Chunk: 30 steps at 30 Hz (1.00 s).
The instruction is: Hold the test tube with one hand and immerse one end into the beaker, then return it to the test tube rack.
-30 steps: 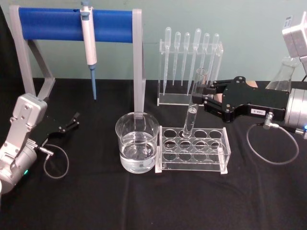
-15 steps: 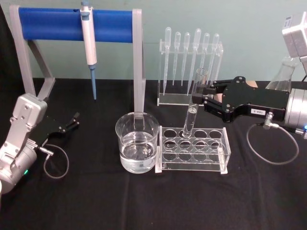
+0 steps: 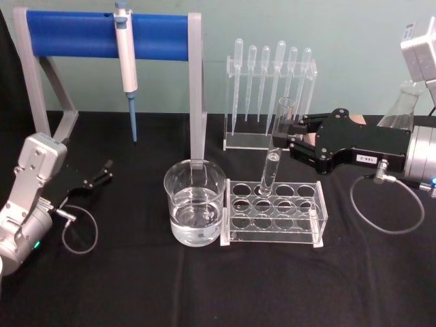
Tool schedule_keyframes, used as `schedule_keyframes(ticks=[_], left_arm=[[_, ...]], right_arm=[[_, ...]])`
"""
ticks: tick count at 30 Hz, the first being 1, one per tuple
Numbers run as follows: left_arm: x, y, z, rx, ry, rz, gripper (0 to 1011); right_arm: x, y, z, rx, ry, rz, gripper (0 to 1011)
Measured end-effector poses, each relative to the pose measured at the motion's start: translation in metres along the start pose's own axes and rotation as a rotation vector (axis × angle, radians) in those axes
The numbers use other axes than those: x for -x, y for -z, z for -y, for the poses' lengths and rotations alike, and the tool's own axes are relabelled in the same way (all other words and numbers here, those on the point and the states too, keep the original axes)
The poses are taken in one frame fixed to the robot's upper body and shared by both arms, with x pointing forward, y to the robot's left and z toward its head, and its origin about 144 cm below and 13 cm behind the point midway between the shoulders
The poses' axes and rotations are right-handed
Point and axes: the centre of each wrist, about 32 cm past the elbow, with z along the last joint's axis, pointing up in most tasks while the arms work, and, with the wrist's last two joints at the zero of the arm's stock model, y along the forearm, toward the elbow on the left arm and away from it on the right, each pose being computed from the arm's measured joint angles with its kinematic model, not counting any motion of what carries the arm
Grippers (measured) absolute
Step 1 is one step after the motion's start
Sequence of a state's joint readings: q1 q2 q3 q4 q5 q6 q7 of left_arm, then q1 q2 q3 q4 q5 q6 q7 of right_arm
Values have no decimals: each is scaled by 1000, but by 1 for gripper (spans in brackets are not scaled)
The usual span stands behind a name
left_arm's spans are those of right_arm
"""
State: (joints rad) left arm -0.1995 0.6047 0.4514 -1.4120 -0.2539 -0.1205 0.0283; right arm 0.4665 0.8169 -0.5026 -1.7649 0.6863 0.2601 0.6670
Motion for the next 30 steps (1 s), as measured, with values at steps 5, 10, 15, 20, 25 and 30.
schedule_keyframes(ticks=[5, 10, 15, 20, 25, 30], left_arm=[[0, 0, 0, 0, 0, 0, 1000], [0, 0, 0, 0, 0, 0, 1000], [0, 0, 0, 0, 0, 0, 1000], [0, 0, 0, 0, 0, 0, 1000], [0, 0, 0, 0, 0, 0, 1000], [0, 0, 0, 0, 0, 0, 1000]], right_arm=[[0, 0, 0, 0, 0, 0, 238], [0, 0, 0, 0, 0, 0, 238], [0, 0, 0, 0, 0, 0, 238], [0, 0, 0, 0, 0, 0, 238], [-3, -16, -4, -31, -42, -5, 238], [-2, -32, -15, -60, -80, -4, 238]])
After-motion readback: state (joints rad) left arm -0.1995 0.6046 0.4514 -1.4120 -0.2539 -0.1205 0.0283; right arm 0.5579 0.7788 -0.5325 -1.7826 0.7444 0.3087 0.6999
